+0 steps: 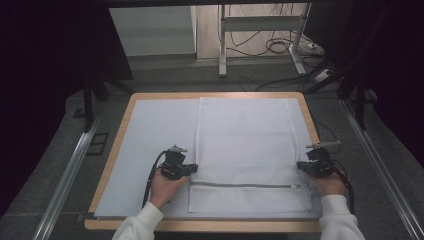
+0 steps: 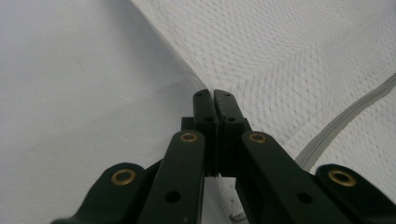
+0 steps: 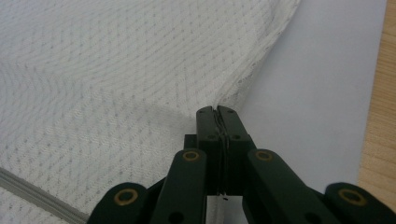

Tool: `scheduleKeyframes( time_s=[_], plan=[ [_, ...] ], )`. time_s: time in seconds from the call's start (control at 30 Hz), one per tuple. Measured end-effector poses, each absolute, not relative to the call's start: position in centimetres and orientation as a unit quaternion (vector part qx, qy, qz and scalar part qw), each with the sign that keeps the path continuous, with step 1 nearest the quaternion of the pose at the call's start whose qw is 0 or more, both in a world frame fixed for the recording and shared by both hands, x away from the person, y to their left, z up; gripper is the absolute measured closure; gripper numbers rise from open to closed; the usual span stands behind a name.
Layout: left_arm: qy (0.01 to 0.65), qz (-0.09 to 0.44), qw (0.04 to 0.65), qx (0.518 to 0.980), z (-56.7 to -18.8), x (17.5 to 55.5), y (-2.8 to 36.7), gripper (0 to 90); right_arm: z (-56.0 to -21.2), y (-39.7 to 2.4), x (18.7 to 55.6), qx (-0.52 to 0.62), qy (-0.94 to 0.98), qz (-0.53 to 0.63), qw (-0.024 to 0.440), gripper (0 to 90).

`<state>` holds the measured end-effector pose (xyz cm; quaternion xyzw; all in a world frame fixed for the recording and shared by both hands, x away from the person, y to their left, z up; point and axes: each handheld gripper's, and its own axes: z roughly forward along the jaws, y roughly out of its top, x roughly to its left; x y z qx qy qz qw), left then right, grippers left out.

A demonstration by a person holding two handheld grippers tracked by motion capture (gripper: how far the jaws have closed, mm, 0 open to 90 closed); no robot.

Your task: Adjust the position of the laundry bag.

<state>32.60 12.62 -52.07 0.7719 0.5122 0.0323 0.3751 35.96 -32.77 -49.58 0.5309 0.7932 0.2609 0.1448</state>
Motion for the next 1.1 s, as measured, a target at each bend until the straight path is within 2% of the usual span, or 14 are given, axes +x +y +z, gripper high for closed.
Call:
scheduleKeyframes(
  time_s=[1.1],
  plan=[
    [0.525,0.042,0.376,0.762,-51.5,32.0,15.6,90.0,-49.5,-29.9,35.6,0.509,0.804,0.263,0.155,87.6]
  ],
)
